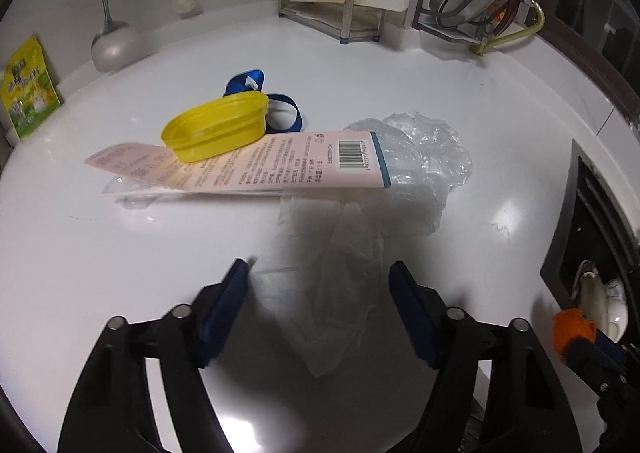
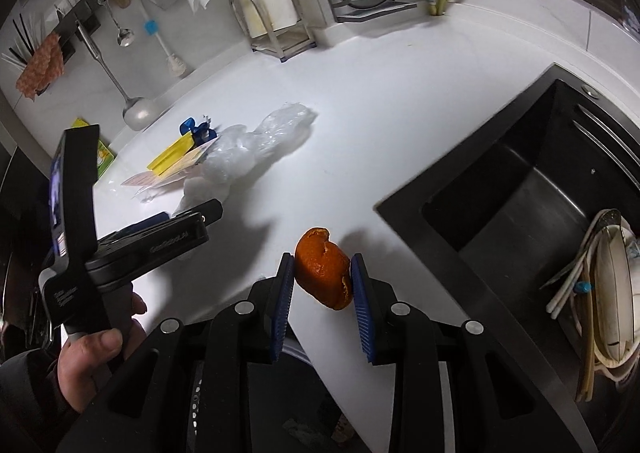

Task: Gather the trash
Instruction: 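Carry the orange peel and tissue with both tools over the wastebasket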

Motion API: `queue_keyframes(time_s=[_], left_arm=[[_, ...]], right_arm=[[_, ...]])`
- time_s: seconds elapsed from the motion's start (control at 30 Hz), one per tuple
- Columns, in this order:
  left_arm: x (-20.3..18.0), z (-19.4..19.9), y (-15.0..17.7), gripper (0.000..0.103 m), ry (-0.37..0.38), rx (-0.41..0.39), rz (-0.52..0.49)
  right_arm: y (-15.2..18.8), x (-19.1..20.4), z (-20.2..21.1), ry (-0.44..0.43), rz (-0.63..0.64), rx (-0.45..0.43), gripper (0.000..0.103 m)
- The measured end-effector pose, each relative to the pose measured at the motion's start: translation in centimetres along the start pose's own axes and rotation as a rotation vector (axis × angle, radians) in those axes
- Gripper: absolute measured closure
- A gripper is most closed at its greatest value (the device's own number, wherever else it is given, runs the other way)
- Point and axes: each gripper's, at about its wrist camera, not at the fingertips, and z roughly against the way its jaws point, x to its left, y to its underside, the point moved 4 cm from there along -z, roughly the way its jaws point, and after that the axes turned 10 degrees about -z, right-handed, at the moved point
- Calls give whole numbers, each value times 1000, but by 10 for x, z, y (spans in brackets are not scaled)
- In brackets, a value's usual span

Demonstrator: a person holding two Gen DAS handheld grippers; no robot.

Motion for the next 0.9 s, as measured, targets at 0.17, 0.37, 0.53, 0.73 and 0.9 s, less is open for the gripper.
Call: queue_keyframes(time_s=[0.17, 0.37, 0.53, 0.73, 0.9], left_arm=[[2, 6, 4, 95, 51, 16, 23], [10, 36, 21, 96, 43, -3, 13], [32, 67, 40, 96, -11, -9, 19], [56, 105, 69, 96, -69, 2, 51], [55, 132, 86, 96, -88, 3, 67]], right_arm=[[3, -1, 3, -8, -2, 5, 75], [9, 10, 11, -39, 20, 19, 75], [13, 22, 20, -69, 51, 36, 75], [21, 37, 35, -100, 116, 55, 75], [33, 45, 44, -131, 151, 84, 75]])
